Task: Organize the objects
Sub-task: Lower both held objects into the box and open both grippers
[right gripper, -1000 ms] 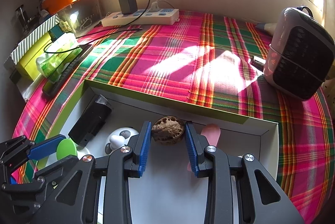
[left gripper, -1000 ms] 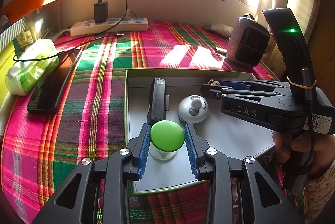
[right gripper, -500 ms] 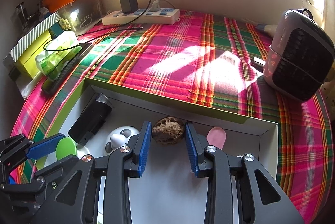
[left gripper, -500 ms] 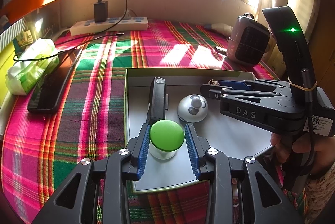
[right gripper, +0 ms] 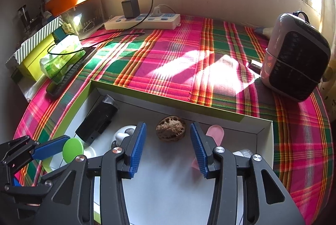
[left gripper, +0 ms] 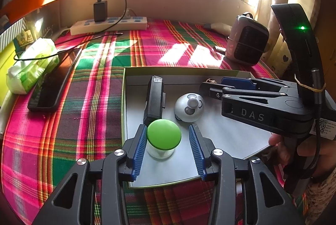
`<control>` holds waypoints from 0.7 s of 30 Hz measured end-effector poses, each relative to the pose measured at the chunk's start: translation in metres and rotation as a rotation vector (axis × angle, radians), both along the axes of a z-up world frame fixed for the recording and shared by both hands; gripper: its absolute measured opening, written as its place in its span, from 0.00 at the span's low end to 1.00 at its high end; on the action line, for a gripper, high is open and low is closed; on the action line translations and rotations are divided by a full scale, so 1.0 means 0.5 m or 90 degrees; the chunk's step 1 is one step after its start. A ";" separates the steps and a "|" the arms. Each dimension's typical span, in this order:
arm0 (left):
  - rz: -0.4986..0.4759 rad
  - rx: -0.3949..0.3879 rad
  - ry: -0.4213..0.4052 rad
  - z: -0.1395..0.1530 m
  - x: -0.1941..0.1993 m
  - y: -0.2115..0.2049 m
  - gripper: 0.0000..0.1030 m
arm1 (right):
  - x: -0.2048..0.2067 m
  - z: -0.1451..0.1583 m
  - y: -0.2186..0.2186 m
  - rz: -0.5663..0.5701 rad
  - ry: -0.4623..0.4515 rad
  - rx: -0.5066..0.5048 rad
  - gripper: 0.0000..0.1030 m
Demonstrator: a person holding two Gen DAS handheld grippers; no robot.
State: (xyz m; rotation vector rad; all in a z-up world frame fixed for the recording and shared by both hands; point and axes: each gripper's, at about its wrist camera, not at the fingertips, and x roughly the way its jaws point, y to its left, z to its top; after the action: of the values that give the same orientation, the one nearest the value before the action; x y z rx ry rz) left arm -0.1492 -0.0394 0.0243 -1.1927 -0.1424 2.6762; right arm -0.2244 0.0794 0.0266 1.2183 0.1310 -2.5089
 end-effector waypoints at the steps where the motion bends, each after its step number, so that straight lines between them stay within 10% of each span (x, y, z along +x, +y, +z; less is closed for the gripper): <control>1: 0.000 0.001 0.000 0.001 0.000 -0.001 0.40 | 0.002 0.002 0.001 -0.002 0.001 0.000 0.48; 21: 0.006 -0.009 0.018 0.038 0.045 0.005 0.41 | 0.067 0.030 0.018 -0.019 0.035 -0.017 0.48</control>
State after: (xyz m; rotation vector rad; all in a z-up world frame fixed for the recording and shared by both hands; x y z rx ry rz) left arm -0.1269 -0.0367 0.0432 -1.1602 -0.1241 2.7052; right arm -0.1907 0.0885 0.0414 1.1494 0.0939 -2.5619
